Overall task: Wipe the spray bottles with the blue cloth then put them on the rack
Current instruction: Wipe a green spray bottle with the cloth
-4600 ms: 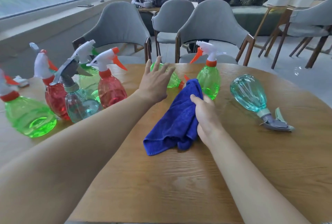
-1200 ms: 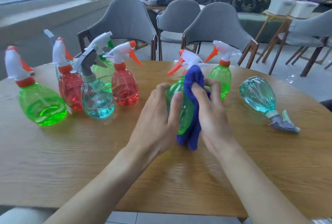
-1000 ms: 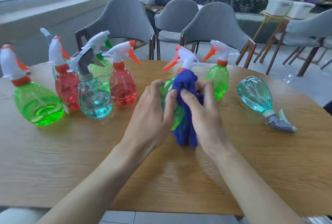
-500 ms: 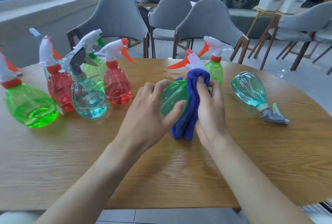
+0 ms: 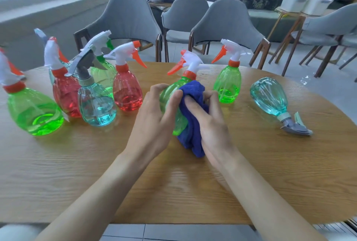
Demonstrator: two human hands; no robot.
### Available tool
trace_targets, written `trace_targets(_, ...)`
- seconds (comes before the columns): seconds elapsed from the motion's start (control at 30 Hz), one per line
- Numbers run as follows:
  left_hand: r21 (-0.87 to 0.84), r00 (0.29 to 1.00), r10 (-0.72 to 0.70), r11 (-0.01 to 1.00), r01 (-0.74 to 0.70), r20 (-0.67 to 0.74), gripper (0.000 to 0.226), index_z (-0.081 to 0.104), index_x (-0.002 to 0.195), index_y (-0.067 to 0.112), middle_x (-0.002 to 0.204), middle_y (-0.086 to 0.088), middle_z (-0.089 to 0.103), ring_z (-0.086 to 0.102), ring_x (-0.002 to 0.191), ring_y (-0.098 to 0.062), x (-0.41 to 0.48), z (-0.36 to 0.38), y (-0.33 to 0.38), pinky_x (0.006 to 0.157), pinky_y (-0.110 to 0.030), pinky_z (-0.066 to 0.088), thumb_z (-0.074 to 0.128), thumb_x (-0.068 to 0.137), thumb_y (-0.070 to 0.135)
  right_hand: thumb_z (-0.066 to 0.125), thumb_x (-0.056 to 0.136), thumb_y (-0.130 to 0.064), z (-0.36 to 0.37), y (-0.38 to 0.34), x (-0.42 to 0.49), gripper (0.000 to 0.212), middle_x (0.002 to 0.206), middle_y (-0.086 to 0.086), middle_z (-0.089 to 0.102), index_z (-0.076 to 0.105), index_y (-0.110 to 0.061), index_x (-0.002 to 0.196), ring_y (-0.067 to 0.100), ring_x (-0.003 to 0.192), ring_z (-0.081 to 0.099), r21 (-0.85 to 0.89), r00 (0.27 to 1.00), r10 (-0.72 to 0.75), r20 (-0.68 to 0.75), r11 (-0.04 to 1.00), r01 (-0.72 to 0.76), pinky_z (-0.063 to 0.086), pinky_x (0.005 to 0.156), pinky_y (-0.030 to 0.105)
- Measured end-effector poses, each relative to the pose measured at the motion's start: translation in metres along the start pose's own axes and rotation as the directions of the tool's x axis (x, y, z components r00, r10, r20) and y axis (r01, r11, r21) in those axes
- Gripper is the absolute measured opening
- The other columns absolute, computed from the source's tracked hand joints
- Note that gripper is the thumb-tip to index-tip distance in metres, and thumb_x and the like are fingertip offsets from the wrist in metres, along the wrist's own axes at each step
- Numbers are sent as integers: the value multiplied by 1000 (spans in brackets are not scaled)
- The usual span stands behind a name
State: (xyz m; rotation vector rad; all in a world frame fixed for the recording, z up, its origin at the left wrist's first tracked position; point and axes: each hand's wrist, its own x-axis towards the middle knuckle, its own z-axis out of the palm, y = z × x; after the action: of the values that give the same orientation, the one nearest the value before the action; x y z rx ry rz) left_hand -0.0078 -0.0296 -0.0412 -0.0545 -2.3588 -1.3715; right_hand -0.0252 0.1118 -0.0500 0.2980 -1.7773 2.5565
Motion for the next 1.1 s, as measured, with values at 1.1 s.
trace_targets(1.1, -651, 819, -416, 502, 569, 395, 60, 76, 126, 15, 114, -13, 80, 76, 102, -29, 26, 17, 34, 101, -49, 56, 43, 108, 62, 62, 106, -31, -4, -37, 34, 15, 94, 3, 73, 59, -18, 113, 15, 85, 73, 124, 982, 144, -120, 984, -129, 61, 75, 34)
